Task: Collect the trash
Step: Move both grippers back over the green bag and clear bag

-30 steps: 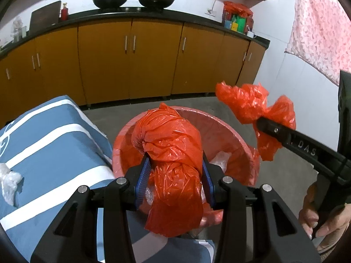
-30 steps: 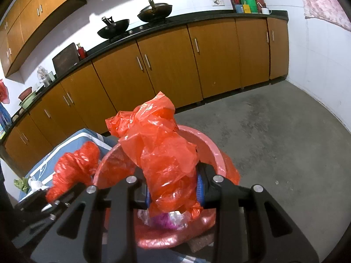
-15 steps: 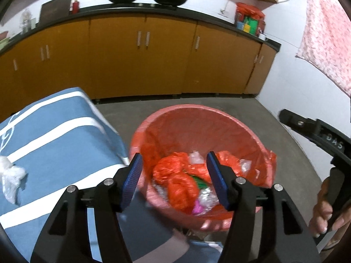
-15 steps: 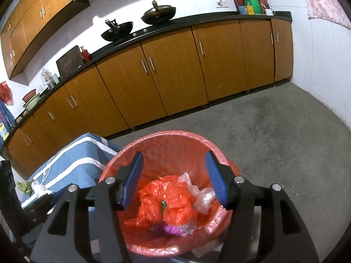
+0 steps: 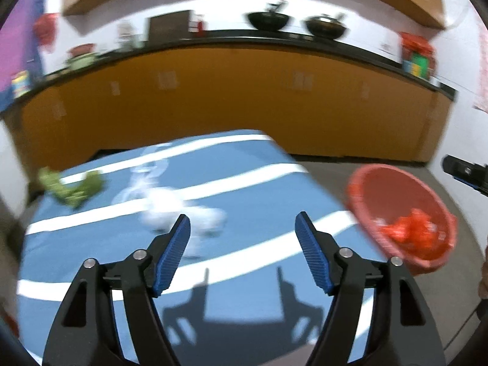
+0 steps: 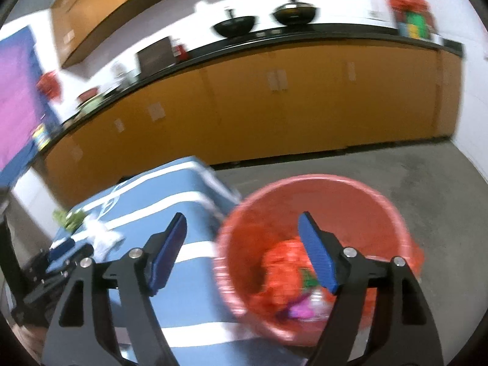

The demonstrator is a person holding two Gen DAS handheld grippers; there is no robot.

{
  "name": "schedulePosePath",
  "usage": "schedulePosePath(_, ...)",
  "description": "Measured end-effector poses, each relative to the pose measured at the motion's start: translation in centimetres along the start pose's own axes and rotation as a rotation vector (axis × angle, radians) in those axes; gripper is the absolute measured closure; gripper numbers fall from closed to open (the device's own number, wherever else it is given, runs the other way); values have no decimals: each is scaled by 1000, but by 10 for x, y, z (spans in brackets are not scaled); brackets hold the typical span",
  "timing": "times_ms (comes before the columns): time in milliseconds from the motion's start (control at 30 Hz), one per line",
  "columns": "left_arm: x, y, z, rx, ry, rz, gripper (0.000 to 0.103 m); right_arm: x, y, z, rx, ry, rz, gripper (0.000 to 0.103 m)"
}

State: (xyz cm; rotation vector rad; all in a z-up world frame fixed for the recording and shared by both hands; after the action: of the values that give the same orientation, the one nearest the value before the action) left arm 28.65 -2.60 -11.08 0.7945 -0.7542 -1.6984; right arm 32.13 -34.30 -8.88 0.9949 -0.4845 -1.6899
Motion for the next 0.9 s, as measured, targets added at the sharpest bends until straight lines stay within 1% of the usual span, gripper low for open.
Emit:
schedulePosePath(67,-36,-10,5,-6,65,36,29,-27,-9,-9,-23,33,31,25)
schedulePosePath(200,-102,-29,12,-20,177,128,25,-93,-31,-36,-103,119,103,25)
schedulePosePath(333,-157,-45,14,-17,273,195,20,-152,-53,-63,-161,173,194,24)
schedulePosePath(433,-189,-50,10,-17,320,233,19,-184,-69,-80,-188,202,238,22)
schedulePosePath(500,-206,-55,8,-18,344,253,16,-203,-78,-93,-202,215,262,20)
schedulePosePath(633,-232,-60,0,-16,385,271,14,-228,-91,-119,-238,221,299,18)
schedulePosePath(733,-243,-62,-6,-19,395,278,12,-243,-99,-138,-252,203,336,17)
schedulePosePath(900,-253,-63,-22,-31,379,298,9,-257,-110,-169,-281,170,383,16)
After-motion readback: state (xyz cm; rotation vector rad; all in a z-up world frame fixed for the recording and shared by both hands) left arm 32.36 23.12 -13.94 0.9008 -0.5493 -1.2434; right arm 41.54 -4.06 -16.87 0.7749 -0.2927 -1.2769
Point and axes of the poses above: each gripper's, at about its wrist camera, not at the fingertips, and z roughly against the way its jaws point, x to its right, y to its top, the point moved 7 cm from there along -z, roughly the way its jaws point, and after that the axes turned 10 degrees about -z, right-handed, at the moved point
